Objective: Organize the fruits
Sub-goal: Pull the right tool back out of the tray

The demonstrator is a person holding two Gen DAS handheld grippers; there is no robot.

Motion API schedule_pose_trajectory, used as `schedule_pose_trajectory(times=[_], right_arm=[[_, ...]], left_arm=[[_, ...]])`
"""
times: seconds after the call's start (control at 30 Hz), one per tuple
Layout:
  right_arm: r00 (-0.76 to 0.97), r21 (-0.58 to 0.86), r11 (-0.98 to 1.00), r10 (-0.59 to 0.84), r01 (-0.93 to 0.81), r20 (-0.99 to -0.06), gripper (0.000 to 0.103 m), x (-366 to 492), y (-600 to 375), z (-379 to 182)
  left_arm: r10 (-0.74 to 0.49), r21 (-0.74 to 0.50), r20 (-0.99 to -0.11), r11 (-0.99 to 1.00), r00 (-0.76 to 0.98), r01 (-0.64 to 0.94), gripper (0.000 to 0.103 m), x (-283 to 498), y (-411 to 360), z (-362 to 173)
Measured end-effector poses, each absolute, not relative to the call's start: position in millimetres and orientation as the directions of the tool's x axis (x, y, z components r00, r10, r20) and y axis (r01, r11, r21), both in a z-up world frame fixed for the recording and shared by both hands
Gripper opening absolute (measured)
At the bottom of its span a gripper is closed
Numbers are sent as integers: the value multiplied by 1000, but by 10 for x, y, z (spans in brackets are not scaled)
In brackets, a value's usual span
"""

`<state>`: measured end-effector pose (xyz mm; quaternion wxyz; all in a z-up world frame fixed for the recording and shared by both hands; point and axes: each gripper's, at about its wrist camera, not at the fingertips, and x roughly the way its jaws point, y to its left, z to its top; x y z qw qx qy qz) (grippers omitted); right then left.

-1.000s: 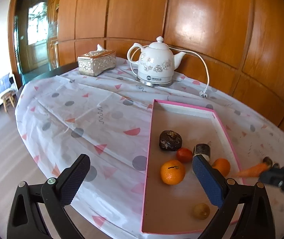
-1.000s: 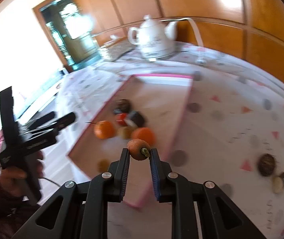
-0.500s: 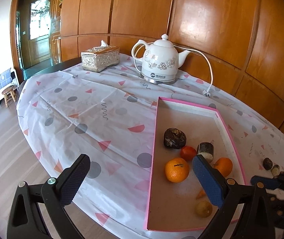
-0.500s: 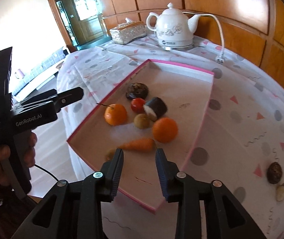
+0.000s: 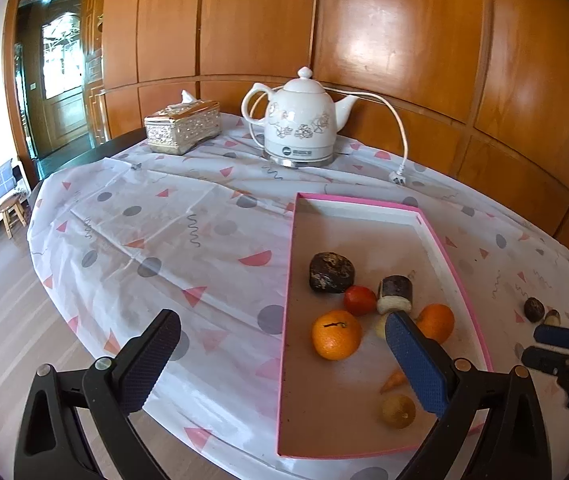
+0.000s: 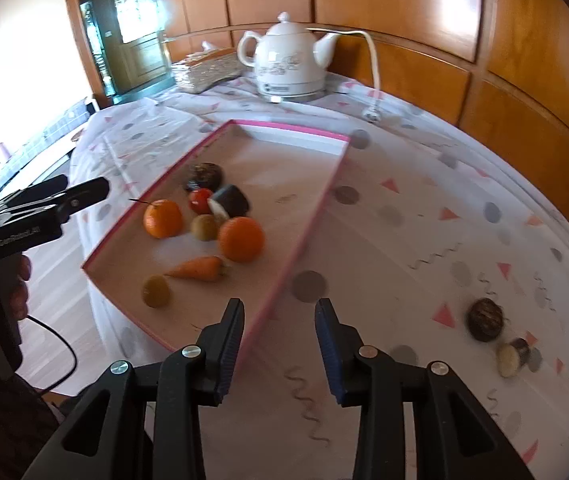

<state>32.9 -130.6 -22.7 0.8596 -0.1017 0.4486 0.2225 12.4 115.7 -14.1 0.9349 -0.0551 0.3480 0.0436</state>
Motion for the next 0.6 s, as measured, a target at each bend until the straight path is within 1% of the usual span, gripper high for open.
schedule_pose_trajectory(times=[0.4,0.6], right_arm=[[553,-72,916,175,-396,-814,43,306,-1684,-148],[585,-116,934,112,-338,-803,43,322,-1971,-45]], left_arm=[[17,-38,-646,998,763,-54,103,96,961,-113],[2,-26,-649,999,761,-25,103,106,868,-111]])
